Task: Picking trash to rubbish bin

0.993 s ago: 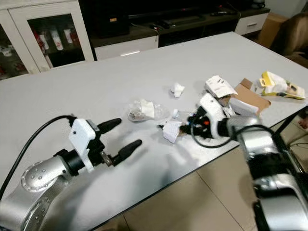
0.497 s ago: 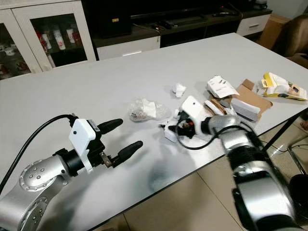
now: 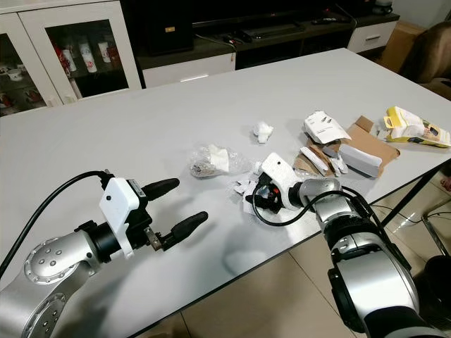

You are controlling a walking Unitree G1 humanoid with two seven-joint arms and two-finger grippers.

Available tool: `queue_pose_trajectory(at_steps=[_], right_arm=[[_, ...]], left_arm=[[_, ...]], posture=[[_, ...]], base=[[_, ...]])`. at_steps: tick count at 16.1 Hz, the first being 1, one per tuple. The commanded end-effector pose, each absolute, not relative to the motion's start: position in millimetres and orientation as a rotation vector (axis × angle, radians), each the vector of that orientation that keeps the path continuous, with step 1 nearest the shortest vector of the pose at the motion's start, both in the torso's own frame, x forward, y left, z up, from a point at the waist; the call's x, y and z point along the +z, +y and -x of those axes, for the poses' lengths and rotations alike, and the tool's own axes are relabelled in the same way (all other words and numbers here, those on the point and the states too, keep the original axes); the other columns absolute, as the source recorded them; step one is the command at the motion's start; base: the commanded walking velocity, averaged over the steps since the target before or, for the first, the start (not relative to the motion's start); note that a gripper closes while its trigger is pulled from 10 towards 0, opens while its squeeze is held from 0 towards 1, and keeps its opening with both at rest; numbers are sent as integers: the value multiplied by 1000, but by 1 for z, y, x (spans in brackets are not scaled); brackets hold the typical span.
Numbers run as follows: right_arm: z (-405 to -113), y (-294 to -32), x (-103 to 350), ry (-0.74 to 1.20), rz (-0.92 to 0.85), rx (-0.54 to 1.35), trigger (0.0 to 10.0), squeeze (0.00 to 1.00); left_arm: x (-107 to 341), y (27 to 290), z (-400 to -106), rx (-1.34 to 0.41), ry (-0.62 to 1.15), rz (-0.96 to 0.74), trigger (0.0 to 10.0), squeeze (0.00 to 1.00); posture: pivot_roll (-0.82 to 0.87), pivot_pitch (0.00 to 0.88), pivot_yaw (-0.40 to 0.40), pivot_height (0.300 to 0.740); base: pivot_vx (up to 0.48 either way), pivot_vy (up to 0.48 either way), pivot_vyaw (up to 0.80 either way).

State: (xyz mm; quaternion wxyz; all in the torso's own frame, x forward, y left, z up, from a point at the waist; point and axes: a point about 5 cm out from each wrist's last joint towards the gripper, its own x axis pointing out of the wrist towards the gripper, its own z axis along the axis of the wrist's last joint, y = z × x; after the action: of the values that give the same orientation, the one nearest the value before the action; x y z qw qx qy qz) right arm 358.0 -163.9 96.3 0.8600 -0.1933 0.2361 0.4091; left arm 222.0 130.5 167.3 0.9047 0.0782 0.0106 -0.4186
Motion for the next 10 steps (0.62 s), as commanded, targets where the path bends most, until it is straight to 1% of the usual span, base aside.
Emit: queue_pose_trajectory(at_steps=[1, 2, 10], right_arm=[[-356, -166, 92, 542, 430, 870, 10000, 0], [-354, -167, 90, 581, 422, 888, 0, 0], [-353, -163, 96, 597, 345, 989, 0, 0]], left_arm=[[168, 129, -219, -891, 28, -158, 10000, 0], [167, 128, -219, -893, 29, -159, 10000, 0], [168, 125, -220, -901, 23, -172, 10000, 0]], posture=[[81, 7, -10, 740], [79, 10, -9, 740], [70, 0, -3, 740]], base=[[0, 0, 0], [0, 0, 0], [0, 0, 0]])
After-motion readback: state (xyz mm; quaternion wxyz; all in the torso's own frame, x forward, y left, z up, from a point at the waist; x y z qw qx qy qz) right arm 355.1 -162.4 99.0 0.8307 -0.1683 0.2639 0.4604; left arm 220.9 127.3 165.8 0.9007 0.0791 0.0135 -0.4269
